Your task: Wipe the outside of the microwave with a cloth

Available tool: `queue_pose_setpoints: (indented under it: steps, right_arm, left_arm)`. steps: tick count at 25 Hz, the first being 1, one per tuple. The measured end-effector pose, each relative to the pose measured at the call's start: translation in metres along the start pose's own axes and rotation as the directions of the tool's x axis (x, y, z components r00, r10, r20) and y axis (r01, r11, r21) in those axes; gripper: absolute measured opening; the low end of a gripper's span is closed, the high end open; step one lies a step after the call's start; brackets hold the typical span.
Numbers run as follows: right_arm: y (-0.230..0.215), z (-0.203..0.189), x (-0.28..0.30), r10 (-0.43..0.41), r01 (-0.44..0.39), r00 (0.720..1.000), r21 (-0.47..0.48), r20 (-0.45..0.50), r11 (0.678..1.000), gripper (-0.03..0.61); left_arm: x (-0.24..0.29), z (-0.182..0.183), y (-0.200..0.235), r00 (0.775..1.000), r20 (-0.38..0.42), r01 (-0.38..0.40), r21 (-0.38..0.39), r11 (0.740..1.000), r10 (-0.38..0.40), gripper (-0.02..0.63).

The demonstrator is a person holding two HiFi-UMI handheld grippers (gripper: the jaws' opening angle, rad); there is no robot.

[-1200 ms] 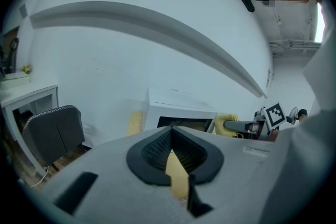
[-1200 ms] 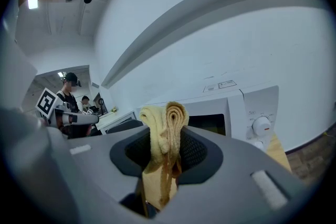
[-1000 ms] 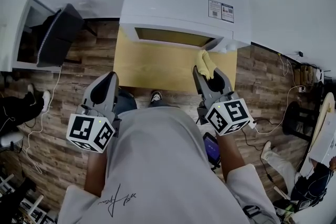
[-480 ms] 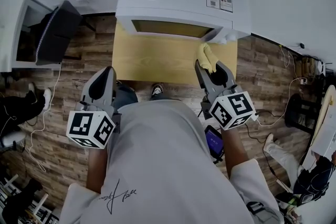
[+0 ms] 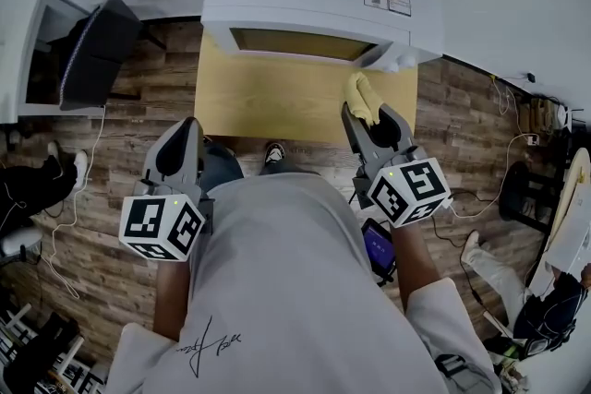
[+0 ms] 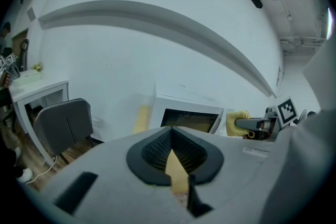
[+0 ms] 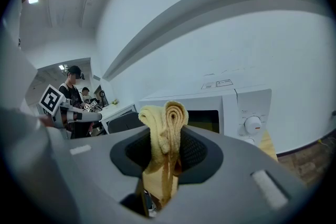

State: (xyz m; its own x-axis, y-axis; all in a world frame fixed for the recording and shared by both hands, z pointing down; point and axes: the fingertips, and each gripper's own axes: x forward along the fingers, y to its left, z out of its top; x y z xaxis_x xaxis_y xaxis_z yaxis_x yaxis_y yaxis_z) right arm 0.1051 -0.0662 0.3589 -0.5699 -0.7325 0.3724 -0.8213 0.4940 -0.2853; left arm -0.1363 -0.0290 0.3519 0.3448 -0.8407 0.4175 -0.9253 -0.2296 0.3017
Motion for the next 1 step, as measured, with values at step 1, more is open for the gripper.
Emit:
queue_pose_setpoints:
  steps: [1]
  right_arm:
    - [-0.0001,0.0005,0.0003,-0.002,0.002,1.000,-0.002,-0.001,1.000,0.120]
  left_arm:
    - [0.0002,0.0000,0.0003,1.000,-0.001,0.001,0.001,1.000,-0.001,-0.011]
